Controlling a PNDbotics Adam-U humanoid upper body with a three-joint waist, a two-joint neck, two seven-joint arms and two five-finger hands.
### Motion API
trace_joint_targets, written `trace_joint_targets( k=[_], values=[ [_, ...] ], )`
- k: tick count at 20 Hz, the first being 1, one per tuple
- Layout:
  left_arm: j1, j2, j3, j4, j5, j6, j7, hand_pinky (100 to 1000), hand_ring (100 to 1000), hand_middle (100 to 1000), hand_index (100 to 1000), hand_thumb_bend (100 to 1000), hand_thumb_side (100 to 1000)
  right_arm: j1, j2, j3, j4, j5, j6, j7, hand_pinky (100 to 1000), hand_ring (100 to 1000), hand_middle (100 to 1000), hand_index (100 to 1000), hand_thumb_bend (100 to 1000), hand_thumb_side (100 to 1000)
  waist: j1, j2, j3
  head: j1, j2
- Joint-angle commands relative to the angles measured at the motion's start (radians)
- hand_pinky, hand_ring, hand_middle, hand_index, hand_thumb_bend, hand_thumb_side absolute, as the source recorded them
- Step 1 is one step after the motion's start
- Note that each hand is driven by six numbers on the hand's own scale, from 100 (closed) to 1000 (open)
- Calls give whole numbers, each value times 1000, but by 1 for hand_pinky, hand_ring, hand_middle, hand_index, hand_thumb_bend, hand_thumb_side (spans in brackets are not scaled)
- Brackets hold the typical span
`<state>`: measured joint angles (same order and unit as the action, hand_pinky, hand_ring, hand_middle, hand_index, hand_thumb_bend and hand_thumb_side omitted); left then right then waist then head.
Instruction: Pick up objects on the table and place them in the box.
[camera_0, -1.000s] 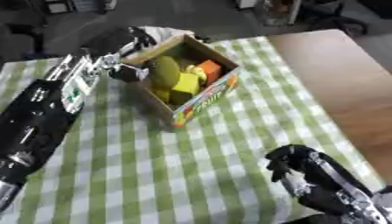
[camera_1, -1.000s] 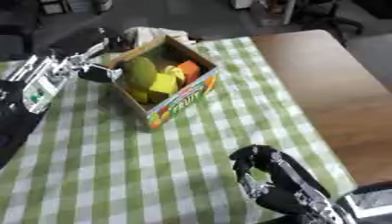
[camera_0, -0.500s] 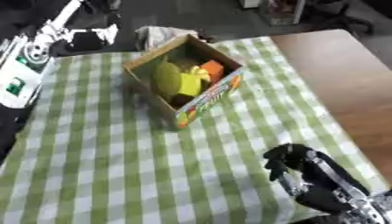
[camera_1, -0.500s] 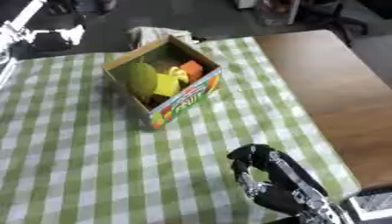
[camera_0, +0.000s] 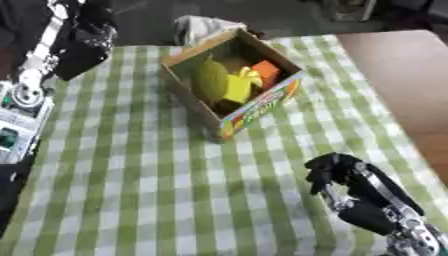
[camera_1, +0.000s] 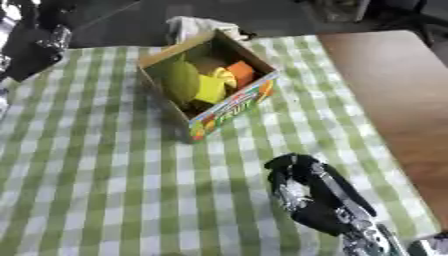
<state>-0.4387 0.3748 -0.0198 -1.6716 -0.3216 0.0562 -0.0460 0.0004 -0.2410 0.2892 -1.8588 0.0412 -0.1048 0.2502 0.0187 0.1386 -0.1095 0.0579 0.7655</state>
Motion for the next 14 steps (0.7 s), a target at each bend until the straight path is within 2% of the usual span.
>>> trace_joint_targets(
  k=[1,4,6,11,14],
  values=[
    [47,-72,14,-52,57,32,-2,619,615,587,765,100,687,-4,-1,-7,-24,-2,1,-19,687,466,517,699,100,374,-2,-14,2,12,5],
    [136,-160,-1,-78,111,45,5,617,610,582,762,100,728,-5,-4,-4,-25,-11,2,-39,687,467,518,701,100,375,-2,-18,2,25,5],
    [194,-195,-17,-101,147,47,2,617,606,579,760,100,739,-3,-4,-2,-24,-18,4,-52,687,467,519,703,100,377,-1,-22,-1,34,5],
    [334,-188,-53,-193,229,46,-17,608,583,553,747,100,752,6,-3,1,-23,-31,9,-86,687,470,531,705,100,379,-6,-33,-8,45,5],
    [412,-180,-74,-259,241,47,-38,605,575,544,742,100,748,7,-3,5,-25,-40,11,-100,688,472,549,706,100,383,-8,-36,-11,51,5]
  ],
)
